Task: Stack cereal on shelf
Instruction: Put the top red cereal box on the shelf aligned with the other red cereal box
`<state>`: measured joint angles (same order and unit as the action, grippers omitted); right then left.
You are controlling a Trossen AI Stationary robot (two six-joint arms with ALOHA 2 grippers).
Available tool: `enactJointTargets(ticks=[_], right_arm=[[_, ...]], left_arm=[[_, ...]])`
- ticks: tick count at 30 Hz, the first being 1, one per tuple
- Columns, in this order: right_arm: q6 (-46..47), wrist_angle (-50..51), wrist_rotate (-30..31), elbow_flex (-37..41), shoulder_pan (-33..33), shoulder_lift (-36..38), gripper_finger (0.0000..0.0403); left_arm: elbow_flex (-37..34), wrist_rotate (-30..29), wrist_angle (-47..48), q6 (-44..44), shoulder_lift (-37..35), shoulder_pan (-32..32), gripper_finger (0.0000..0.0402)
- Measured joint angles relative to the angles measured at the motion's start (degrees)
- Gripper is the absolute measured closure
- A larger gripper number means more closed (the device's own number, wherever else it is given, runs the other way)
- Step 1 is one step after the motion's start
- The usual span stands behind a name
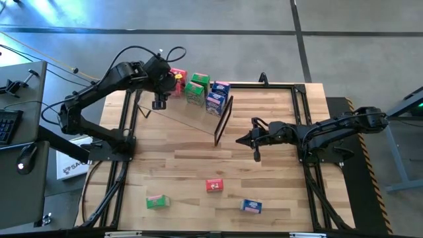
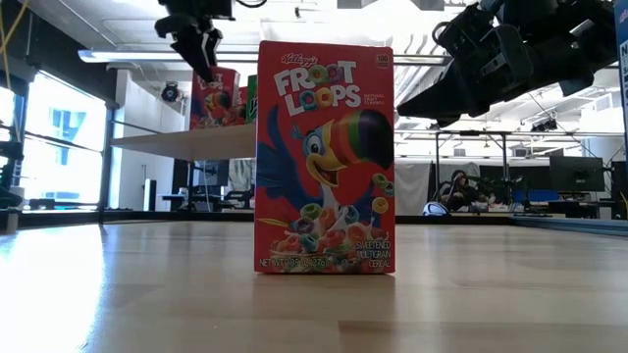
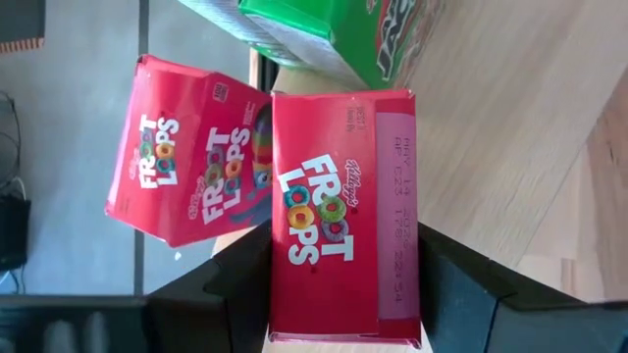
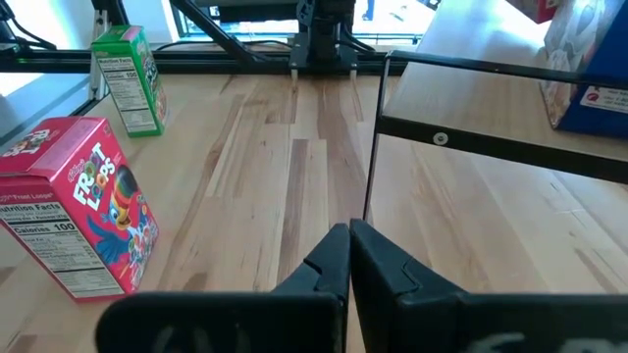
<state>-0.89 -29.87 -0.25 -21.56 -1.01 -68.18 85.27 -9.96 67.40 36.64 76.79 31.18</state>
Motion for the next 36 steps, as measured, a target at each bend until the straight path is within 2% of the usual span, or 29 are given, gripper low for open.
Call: enactJointTargets(ticks=[8,13,20,24,36], right_arm=[[0.0,-0.02,0.0,0.0,0.02,0.0,0.0403],[0.0,-0.02,0.0,0.0,0.01,0.0,0.0403],[0.0,0.0,0.0,0.0,0.0,0.0,0.0403],[0.0,-0.02,0.0,0.0,0.0,0.0,0.0403],[0.9,-0.02,0.0,0.0,0.0,0.0,0.0403]], left_arm=[[0.0,-0.06,1.18,2.42,0.0,-0.01,0.0201],[0.0,-0.15,0.98,1.55,0.0,-0.02,0.0201],[-0.01,-3.37,2.18,0.94,0.0,-0.45,0.0202],[-0.04,-2.72,2.08,-1.6,0.17,-2.02,0.0201],[-0.04,-2.94,1.62,-3.4,0.16,-3.04,0.0159]])
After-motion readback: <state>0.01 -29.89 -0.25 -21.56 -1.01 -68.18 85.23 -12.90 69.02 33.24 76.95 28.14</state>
